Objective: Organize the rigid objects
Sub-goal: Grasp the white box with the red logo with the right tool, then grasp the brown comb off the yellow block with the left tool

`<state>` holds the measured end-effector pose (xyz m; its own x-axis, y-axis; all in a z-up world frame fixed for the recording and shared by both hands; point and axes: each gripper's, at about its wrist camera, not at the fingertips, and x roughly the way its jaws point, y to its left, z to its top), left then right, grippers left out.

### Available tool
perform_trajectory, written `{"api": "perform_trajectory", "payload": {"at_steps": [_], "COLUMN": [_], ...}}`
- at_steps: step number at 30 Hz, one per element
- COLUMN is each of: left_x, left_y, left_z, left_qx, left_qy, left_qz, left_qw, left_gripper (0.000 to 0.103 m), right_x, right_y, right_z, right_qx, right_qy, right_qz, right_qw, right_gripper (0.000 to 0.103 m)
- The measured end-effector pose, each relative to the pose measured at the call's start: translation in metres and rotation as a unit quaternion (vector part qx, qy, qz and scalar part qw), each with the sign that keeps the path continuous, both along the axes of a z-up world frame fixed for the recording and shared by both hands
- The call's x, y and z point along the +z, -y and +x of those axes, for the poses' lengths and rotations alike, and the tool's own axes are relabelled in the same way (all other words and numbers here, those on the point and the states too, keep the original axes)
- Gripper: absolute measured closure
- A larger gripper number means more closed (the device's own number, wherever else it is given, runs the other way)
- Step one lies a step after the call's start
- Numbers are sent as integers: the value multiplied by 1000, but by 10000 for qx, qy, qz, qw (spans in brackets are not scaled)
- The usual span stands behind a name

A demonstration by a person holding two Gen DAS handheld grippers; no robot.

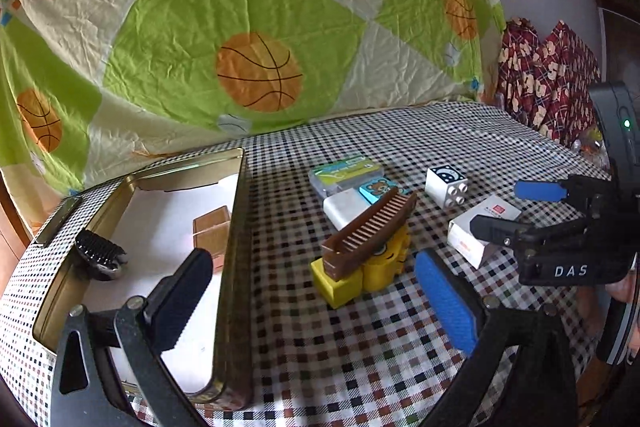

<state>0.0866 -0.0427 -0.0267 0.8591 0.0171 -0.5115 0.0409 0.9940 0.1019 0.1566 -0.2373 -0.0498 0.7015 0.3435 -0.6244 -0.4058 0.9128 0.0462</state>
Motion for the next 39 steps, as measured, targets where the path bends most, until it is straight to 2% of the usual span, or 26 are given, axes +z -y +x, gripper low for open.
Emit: {"api": "perform_trajectory", "payload": {"at_steps": [9, 10, 12, 18, 24, 30, 33, 34, 37, 39], "left_x": [-7, -6, -4, 6, 1, -10, -9, -10, -14, -15], "left_y": [1, 2, 2, 10, 17, 20, 20, 21, 22, 23], "left_z": [6, 6, 7, 19, 42, 59, 61, 63, 68, 70], "left_qx": [-79, -99, -136, -257, -301, -331, -364, -389, -537, -607], "left_qy": [-251, -261, -241, -226, -372, -625, -600, -641, -826, -897], "left_qz": [-115, -137, -163, -141, -39, 11, -24, -28, -69, -112], "left_qw": [9996, 9995, 9995, 9993, 9988, 9975, 9975, 9972, 9951, 9940], "left_gripper": [0, 0, 0, 0, 1, 1, 2, 4, 24, 32], "right_x": [-12, -14, -14, 7, 30, 23, 23, 23, 23, 24], "right_y": [-13, -13, -10, -4, 1, -1, -3, -5, -8, -9], "right_z": [11, 13, 13, 3, 12, 22, 22, 21, 21, 20], "right_qx": [104, 76, 53, -222, -683, -927, -910, -897, -881, -869], "right_qy": [-443, -511, -553, -19, 375, 438, 494, 514, 551, 578], "right_qz": [-405, -428, -384, -273, -119, 4, 49, -13, -111, -151], "right_qw": [9981, 9977, 9977, 9994, 9969, 9947, 9946, 9946, 9945, 9944], "right_gripper": [14, 15, 24, 24, 24, 24, 24, 24, 24, 24]}}
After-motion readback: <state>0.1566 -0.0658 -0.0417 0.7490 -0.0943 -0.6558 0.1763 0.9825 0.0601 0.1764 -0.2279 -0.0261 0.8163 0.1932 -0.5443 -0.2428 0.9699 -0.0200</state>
